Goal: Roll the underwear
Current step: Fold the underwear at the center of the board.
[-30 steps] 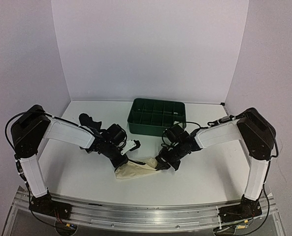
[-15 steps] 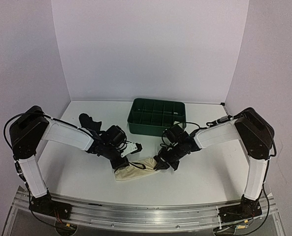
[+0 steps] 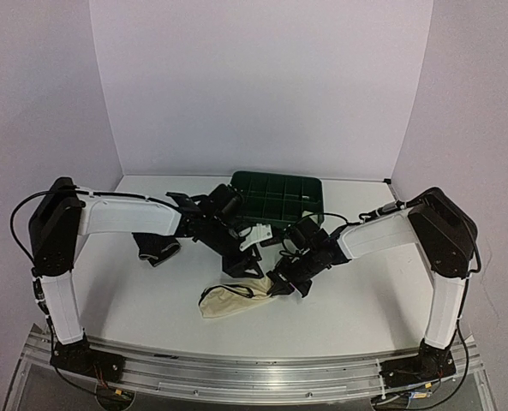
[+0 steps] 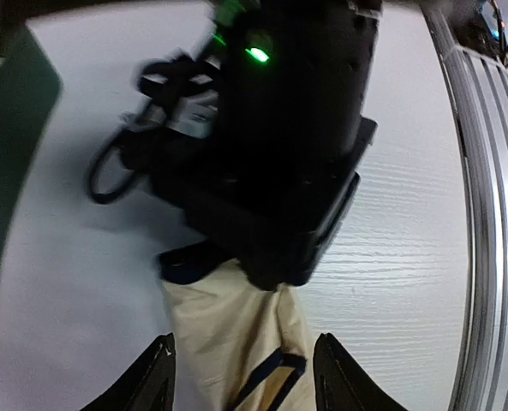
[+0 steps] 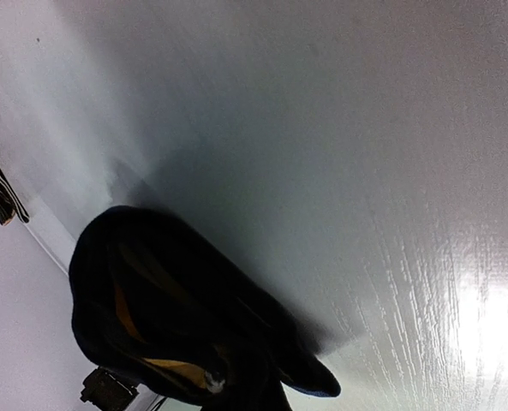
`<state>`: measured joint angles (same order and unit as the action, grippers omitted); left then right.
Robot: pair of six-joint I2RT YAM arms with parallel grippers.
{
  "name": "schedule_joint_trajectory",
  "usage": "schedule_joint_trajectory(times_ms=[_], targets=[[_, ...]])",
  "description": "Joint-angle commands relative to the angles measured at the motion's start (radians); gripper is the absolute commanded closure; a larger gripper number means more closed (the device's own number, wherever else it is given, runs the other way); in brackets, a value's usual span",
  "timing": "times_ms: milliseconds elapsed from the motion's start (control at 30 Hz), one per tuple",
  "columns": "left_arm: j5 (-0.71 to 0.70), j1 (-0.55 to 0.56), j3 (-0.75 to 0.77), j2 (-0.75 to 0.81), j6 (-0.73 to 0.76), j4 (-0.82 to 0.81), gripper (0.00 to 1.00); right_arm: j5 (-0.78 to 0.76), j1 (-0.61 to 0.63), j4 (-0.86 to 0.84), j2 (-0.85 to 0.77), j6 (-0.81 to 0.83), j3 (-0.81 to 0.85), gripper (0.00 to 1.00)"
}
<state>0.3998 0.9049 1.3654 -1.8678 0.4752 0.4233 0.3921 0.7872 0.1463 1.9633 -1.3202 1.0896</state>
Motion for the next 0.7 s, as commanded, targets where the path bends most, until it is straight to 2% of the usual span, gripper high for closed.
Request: schedule_joint_trajectory(times_ms=[0, 167, 433, 667], targets=[[0.046, 0.076, -0.039, -0.078, 0.070, -0.003, 0.43, -0.065, 0.008, 0.056, 0.023, -0.040, -0.024, 1.00], [-0.024, 0.117, -0.099, -0.081, 0.160, -0.065, 0.39, -0.054, 0.006, 0.057, 0.035, -0.045, 0.002, 1.00], [-0.217, 0.131, -0.191, -0.099, 0.200, -0.174, 0.41, -0.048, 0.008, 0.056, 0.031, -0.051, 0.006, 1.00], [-0.251, 0.131, -0.222, -0.074, 0.203, -0.227, 0.42, -0.034, 0.008, 0.056, 0.037, -0.054, 0.015, 1.00]])
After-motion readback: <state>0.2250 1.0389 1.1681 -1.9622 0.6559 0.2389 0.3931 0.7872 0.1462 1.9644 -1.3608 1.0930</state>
